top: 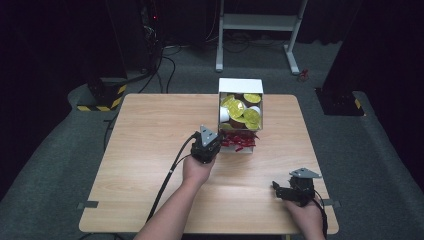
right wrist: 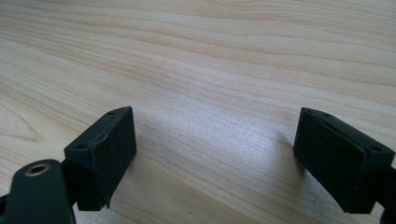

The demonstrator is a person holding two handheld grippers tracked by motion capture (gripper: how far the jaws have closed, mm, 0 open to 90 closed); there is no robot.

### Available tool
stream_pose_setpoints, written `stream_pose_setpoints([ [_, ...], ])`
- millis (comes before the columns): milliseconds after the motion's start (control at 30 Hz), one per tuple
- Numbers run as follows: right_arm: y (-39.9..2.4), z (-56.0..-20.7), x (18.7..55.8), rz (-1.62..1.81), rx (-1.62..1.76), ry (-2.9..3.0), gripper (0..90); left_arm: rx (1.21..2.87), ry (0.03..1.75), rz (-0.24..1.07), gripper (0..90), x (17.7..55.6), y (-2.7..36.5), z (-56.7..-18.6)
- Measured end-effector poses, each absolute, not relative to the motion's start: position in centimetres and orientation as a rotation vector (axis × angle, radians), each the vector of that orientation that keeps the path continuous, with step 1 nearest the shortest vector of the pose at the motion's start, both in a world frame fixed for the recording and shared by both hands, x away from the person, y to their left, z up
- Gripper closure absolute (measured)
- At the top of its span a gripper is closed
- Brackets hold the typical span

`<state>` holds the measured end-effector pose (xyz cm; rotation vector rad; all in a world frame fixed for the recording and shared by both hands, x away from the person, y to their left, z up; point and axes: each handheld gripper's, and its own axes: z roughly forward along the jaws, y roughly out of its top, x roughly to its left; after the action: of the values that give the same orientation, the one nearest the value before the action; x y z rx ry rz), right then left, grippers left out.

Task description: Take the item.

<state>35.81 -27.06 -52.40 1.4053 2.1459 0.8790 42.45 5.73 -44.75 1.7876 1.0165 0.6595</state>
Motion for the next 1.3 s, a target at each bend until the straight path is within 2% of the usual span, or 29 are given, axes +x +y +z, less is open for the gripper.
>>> stream_pose_setpoints([
  [67,-27.1,-52.4,35.8,0.879,1.405,2.147,13.3,1.786,1.026,0.671,75.8,42.4,5.6,-44.9],
  [100,-27.1,-52.4,35.8,0.879,1.404,2.147,13.3,1.787,1.029,0.669,67.3,42.5,5.5,-44.9],
  [133,-27.1,-52.4,35.8,0.88,1.409,2.145,13.3,1.786,1.031,0.659,62.5,42.6,5.4,-44.9],
  [333,-27.0,-52.4,35.7,0.88,1.411,2.146,13.6,1.821,1.053,0.618,39.1,43.0,5.1,-45.2],
  [367,-27.0,-52.4,35.7,0.88,1.411,2.146,13.5,1.833,1.054,0.622,38.1,43.1,5.0,-45.4],
  [467,-27.0,-52.4,35.8,0.879,1.407,2.147,13.6,1.834,1.053,0.61,48.9,43.5,5.2,-45.6],
  [500,-27.0,-52.4,35.8,0.88,1.411,2.146,13.6,1.822,1.054,0.597,55.2,43.7,5.3,-45.6],
  [700,-27.0,-52.4,35.8,0.879,1.406,2.147,13.6,1.817,1.009,0.592,71.5,43.6,5.6,-45.6],
  [1133,-27.0,-52.4,35.7,0.879,1.409,2.145,13.7,1.786,0.984,0.628,82.2,42.4,5.9,-44.9],
  [1300,-27.0,-52.4,35.7,0.879,1.409,2.145,13.7,1.78,1.002,0.632,81.9,42.3,6.1,-45.0],
])
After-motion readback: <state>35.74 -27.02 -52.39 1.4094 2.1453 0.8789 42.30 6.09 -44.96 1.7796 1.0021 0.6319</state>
